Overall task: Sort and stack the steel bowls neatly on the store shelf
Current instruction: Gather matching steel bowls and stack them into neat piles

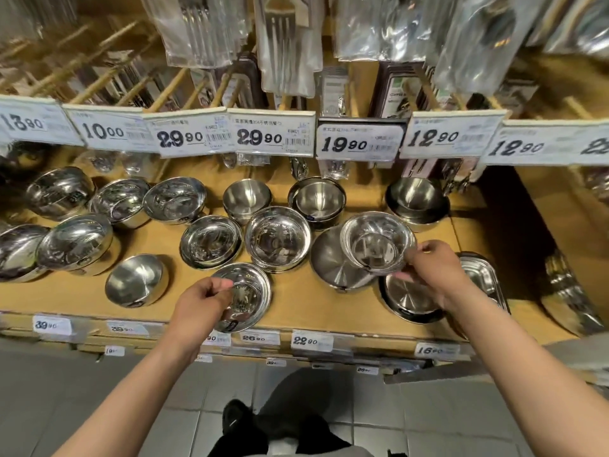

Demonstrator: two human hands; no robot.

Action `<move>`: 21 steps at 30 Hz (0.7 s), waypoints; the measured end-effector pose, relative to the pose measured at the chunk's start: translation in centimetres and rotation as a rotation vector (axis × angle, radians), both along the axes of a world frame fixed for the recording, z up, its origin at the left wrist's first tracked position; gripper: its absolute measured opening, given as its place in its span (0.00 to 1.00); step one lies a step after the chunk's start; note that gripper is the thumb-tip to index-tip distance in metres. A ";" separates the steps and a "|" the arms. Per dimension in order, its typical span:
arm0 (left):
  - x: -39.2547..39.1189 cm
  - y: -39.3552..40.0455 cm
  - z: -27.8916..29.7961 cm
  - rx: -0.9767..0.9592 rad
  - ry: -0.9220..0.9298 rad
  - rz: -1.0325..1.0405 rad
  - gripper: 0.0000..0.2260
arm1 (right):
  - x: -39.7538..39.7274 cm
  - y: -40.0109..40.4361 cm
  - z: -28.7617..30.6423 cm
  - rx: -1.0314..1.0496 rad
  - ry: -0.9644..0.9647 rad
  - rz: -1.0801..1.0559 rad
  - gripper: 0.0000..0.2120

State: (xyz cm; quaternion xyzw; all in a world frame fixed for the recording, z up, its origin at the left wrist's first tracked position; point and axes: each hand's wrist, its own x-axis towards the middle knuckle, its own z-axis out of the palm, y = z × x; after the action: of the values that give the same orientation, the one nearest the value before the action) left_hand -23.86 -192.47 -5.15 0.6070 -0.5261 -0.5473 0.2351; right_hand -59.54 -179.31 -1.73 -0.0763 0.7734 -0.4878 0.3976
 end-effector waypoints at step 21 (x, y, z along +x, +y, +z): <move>0.5 1.1 1.0 0.033 0.052 -0.025 0.05 | 8.2 5.2 1.9 -0.167 -0.107 0.101 0.16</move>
State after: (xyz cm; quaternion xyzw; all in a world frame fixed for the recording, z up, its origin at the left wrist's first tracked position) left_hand -23.33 -191.36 -4.17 0.5896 -0.5182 -0.5747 0.2317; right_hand -51.32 -174.14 0.15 -0.1219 0.7029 -0.5333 0.4546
